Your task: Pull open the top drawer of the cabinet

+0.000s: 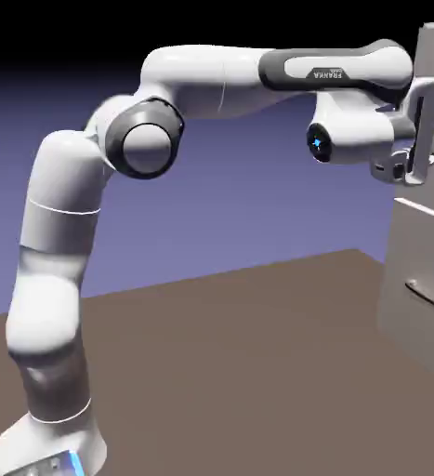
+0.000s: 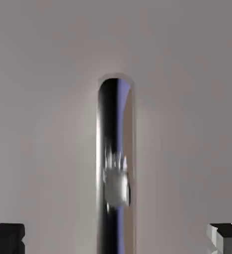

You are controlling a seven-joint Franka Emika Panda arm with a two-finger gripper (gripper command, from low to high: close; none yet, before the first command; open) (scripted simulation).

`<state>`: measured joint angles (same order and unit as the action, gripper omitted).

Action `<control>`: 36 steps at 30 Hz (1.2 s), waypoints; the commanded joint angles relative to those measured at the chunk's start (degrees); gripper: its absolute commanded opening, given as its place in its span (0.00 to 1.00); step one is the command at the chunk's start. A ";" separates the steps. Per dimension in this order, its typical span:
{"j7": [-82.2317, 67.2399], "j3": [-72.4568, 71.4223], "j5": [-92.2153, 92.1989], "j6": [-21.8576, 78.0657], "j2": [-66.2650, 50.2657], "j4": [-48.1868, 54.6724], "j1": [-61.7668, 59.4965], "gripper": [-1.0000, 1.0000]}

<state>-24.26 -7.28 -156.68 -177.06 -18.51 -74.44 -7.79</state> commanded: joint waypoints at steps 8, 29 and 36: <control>1.23 -5.25 4.65 -5.39 -10.22 14.88 -2.04 0.50; -2.23 -2.32 -4.25 6.67 18.23 -24.56 -4.92 0.00; -6.81 -16.83 -7.05 6.50 18.29 -25.78 -18.96 0.00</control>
<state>-31.06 -24.02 -163.74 -170.50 -0.21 -100.20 -27.47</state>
